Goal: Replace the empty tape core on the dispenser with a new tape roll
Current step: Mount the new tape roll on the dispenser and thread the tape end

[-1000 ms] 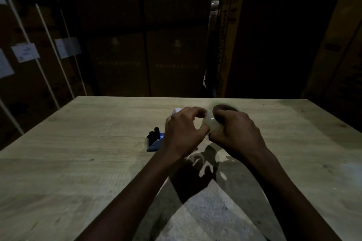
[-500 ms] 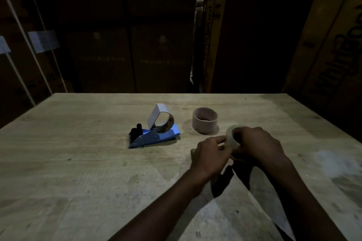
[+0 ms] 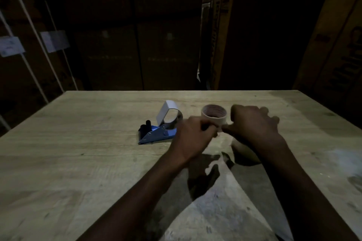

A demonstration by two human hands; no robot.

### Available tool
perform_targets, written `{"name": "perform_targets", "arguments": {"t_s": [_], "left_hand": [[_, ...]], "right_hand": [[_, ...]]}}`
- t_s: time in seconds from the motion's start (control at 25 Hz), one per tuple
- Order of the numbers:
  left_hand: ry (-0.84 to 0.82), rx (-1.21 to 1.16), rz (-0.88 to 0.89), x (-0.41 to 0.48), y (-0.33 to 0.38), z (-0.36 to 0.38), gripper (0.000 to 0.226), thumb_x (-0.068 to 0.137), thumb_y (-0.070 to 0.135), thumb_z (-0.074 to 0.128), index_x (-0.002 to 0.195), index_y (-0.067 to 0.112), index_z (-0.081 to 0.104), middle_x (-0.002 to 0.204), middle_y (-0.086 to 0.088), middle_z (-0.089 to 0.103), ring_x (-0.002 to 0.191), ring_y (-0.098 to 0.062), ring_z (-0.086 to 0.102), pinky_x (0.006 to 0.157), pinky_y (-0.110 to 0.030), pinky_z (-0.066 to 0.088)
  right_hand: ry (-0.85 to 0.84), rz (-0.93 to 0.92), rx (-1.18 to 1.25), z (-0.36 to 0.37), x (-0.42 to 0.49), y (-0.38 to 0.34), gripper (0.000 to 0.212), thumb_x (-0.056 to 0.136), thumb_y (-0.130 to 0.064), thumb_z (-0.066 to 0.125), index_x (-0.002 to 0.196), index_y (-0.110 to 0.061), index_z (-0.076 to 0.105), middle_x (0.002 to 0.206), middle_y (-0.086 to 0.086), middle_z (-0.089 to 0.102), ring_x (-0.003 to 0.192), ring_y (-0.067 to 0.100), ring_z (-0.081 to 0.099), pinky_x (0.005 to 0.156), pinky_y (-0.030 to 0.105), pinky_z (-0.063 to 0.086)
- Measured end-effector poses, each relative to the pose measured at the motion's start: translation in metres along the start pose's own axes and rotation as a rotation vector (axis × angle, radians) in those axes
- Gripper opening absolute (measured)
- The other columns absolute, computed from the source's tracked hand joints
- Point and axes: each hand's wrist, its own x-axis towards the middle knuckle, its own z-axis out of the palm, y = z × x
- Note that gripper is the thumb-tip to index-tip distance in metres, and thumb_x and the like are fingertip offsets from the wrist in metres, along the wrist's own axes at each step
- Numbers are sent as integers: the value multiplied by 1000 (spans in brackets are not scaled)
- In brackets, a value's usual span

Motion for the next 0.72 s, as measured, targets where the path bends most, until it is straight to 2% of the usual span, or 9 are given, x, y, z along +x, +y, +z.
{"name": "perform_targets", "arguments": {"t_s": [0.08, 0.2, 0.28, 0.36, 0.48, 0.6, 0.72], "left_hand": [[195, 1, 67, 9, 3, -28, 19, 87, 16, 57, 96, 16, 74, 86, -5, 76, 74, -14, 70, 67, -33, 58], [480, 53, 110, 23, -1, -63, 17, 85, 16, 57, 89, 16, 73, 80, 3, 70, 73, -12, 67, 67, -26, 53], [538, 128, 88, 30, -15, -75, 16, 86, 17, 56, 92, 16, 70, 87, 2, 68, 77, -14, 64, 70, -29, 52], [512, 231, -16, 36, -36, -86, 18, 86, 24, 56, 101, 20, 67, 102, -2, 69, 89, -19, 64, 78, -39, 54], [400, 431, -228, 35, -60, -97, 31, 88, 36, 53, 117, 27, 61, 124, -4, 63, 110, -26, 59, 94, -49, 46], [345, 485, -220, 30, -63, -91, 36, 89, 38, 52, 121, 25, 60, 123, -3, 66, 108, -25, 61, 95, -46, 47], [230, 485, -201, 30, -60, -72, 33, 87, 38, 54, 116, 25, 65, 116, -3, 70, 101, -25, 64, 86, -40, 52]], "right_hand": [[42, -143, 183, 3, 21, -37, 37, 80, -52, 55, 102, -23, 53, 104, 8, 60, 94, 30, 55, 77, 42, 47], [-161, -320, 482, 13, 52, -94, 44, 87, -44, 49, 125, -23, 46, 120, 9, 55, 98, 32, 59, 73, 46, 54], [-262, -383, 463, 29, 62, -112, 53, 91, -43, 47, 138, -21, 35, 132, 14, 48, 104, 34, 59, 79, 48, 53], [-297, -405, 398, 38, 62, -116, 53, 92, -43, 47, 137, -18, 36, 130, 12, 50, 101, 28, 58, 82, 44, 51], [-313, -461, 447, 28, 53, -104, 45, 87, -40, 58, 125, -19, 43, 110, 0, 47, 94, 22, 56, 75, 41, 55], [-219, -574, 155, 21, 30, -79, 41, 76, -36, 71, 110, -21, 54, 104, 2, 51, 93, 22, 55, 74, 41, 52], [-126, -587, -79, 33, 13, -61, 31, 73, -31, 70, 103, -23, 65, 95, 5, 62, 90, 27, 62, 62, 30, 38]]}}
